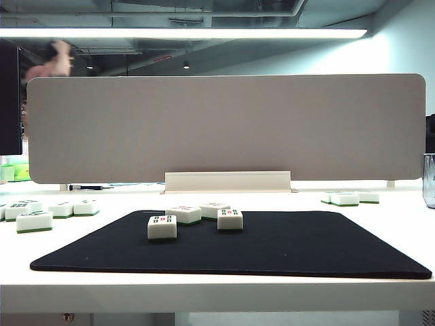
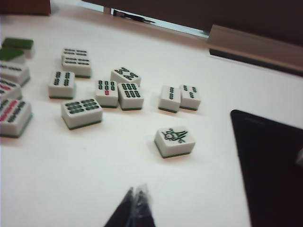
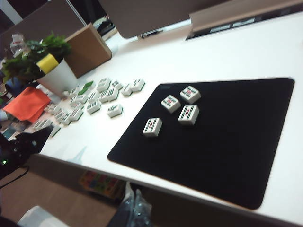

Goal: Arrange four mahjong tiles into a neat stack, creating two layers of paired tiles.

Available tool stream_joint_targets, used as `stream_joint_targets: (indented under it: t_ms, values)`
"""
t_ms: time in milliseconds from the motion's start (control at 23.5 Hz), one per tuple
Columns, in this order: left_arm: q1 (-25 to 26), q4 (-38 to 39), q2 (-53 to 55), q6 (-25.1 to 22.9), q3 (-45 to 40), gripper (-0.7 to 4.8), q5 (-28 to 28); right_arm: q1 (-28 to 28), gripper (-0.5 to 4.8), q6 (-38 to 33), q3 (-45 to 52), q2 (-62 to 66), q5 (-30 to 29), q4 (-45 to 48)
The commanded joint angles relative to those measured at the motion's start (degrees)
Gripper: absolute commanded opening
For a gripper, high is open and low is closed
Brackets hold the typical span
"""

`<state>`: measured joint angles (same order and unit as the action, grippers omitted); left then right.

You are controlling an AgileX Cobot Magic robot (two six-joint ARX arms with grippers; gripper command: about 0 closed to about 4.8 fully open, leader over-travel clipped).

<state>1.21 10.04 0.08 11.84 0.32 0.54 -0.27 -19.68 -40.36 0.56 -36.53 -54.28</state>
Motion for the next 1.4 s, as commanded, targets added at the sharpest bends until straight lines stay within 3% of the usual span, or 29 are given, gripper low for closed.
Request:
stream_joint_targets:
  t_ms: [43, 255, 425, 1021, 1404]
  values:
    - [-0.11, 0.59, 0.02, 3.85, 0.11, -0.05, -2.78, 0.09, -0.02, -0.02, -0.31, -0.59, -0.74, -0.66]
    - [-0.11, -0.63, 0.02, 7.93, 0.59, -0.05, -8.24, 0.09, -0.02, -0.02, -0.31, -0.59, -0.74, -1.66]
    - [-0.13, -0.66, 0.02, 8.55, 2.49, -0.05, -10.56, 0.09, -0.02, 0.0, -0.31, -0.59, -0.72, -1.62]
    - [-0.15, 0.85, 0.66, 8.07, 15.78, -0.05, -12.37, 0.09, -0.02, -0.02, -0.31, -0.59, -1.2, -1.68]
    - [-0.15, 1.62, 16.22, 3.91, 24.72, -0.05, -18.14, 0.09, -0.02, 0.0, -0.31, -0.59, -3.34, -1.66]
